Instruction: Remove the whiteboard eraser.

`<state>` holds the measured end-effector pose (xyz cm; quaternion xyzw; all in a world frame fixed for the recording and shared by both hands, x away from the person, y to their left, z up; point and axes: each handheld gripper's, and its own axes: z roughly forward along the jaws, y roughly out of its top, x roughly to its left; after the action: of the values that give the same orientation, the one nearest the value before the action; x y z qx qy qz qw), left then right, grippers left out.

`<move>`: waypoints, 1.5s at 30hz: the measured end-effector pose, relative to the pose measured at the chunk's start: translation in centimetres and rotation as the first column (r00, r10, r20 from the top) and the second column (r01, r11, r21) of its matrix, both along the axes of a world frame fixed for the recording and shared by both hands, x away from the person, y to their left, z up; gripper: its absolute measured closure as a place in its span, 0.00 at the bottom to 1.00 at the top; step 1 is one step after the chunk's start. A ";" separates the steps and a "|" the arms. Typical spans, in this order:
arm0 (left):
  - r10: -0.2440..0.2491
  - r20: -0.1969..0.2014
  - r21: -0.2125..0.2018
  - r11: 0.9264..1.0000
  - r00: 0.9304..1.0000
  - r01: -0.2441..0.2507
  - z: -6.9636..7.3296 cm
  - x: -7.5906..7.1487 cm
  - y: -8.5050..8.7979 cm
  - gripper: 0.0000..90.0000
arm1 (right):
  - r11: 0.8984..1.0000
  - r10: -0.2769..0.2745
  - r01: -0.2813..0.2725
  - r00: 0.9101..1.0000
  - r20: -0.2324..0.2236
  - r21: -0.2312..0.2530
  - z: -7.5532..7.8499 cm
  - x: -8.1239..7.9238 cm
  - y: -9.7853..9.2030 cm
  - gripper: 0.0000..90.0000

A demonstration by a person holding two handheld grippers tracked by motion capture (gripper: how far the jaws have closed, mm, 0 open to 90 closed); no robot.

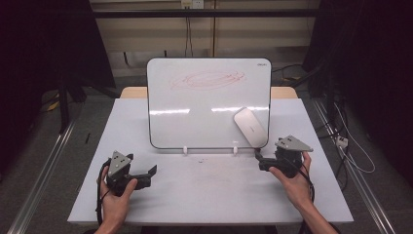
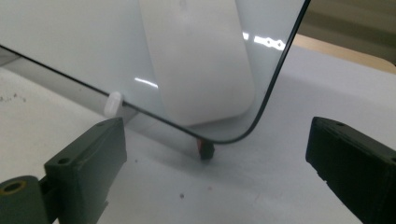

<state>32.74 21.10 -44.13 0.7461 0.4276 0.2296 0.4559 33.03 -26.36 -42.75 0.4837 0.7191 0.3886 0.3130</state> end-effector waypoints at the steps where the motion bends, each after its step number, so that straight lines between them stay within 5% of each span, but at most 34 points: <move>1: -0.002 -0.001 0.002 1.000 1.000 0.002 0.0 -0.1 0.0 0.06 | 1.000 0.000 0.000 1.000 0.004 -0.001 0.1 0.2 0.0 0.05; 18: 0.005 0.018 0.009 1.000 1.000 -0.005 0.3 -0.6 0.6 0.06 | 0.994 0.072 -0.073 0.997 -0.021 -0.085 3.1 2.9 1.7 0.08; 26: 0.005 0.010 0.016 1.000 1.000 -0.005 0.1 -0.5 0.6 0.06 | 0.967 0.064 -0.051 0.997 0.045 -0.250 3.4 4.5 4.3 0.09; 34: -0.003 0.009 0.014 1.000 1.000 0.003 0.1 -0.4 0.5 0.06 | 0.961 0.090 -0.085 0.996 0.007 -0.265 2.7 5.6 5.4 0.12; 45: 0.000 0.008 0.009 1.000 1.000 0.000 0.2 -0.4 0.3 0.06 | 0.953 0.062 -0.065 0.998 -0.021 -0.295 1.7 6.1 5.3 0.30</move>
<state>32.30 21.40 -43.90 0.7472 0.4245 0.2347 0.4543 39.15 -21.02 -41.01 0.4104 0.7861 0.2838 0.3648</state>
